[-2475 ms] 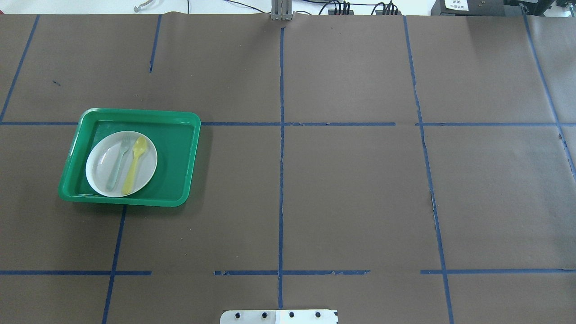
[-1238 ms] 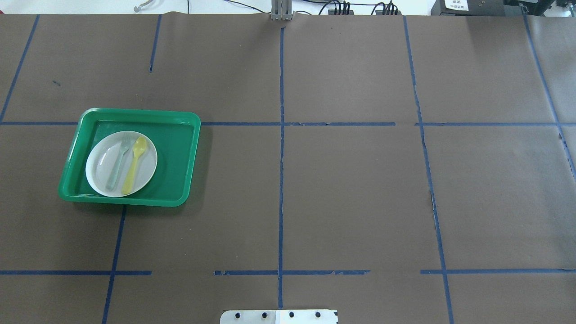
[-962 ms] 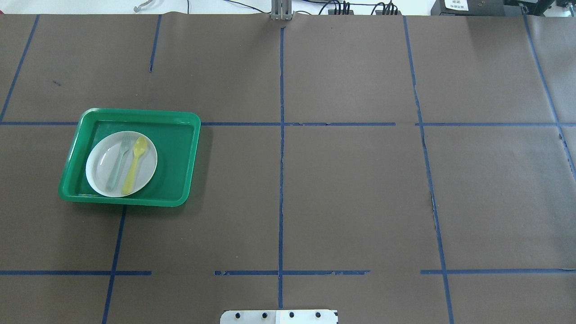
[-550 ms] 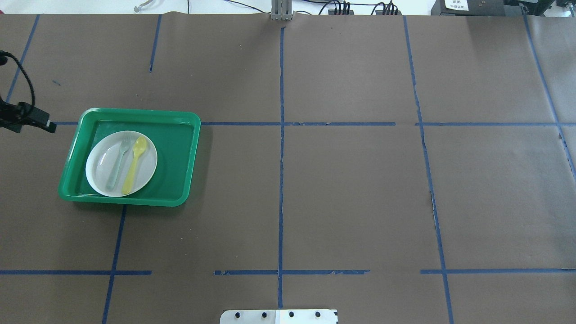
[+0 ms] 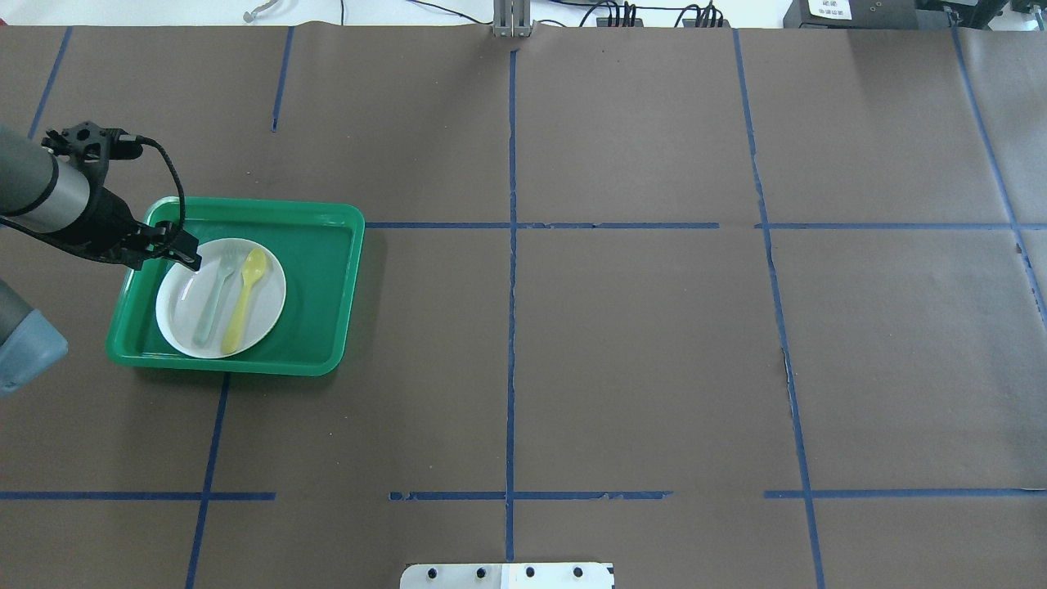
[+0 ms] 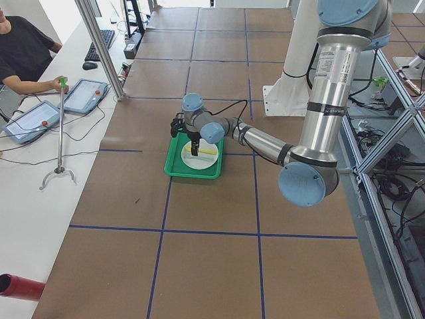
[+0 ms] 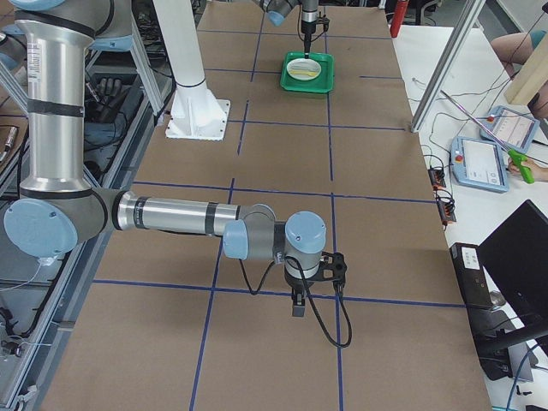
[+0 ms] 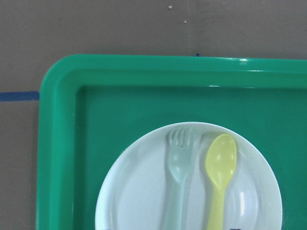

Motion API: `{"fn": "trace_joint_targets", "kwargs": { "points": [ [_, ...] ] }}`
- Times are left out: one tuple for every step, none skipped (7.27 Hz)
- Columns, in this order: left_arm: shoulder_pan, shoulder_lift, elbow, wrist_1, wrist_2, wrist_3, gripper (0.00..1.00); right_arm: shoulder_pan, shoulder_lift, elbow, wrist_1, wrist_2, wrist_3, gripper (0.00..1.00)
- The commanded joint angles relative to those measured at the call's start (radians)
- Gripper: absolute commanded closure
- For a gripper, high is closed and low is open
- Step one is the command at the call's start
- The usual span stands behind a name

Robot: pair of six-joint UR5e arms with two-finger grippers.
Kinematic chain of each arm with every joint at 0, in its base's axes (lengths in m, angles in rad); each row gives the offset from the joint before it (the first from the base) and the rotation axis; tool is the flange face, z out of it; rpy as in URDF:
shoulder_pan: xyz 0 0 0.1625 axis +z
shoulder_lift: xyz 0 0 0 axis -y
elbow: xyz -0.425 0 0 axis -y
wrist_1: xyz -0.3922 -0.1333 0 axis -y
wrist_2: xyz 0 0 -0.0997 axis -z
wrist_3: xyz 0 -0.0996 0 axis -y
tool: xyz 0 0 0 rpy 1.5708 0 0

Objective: Place spoon
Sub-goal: 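Move the left gripper over the yellow spoon on the white plate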

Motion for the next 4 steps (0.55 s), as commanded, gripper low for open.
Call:
{"fn": "trace_joint_targets", "kwargs": {
  "points": [
    [0.059,-0.047,0.027,0.001,0.073,-0.041,0.26,0.000,0.000,0.000,0.000,0.000,0.000,0.00],
    [0.061,-0.063,0.041,0.001,0.105,-0.036,0.28,0.000,0.000,0.000,-0.001,0.000,0.000,0.00],
    [0.061,-0.066,0.043,-0.001,0.107,-0.029,0.29,0.000,0.000,0.000,0.000,0.000,0.000,0.00],
    [0.065,-0.092,0.069,-0.001,0.118,-0.029,0.30,0.000,0.000,0.000,-0.001,0.000,0.000,0.00]
  ]
}}
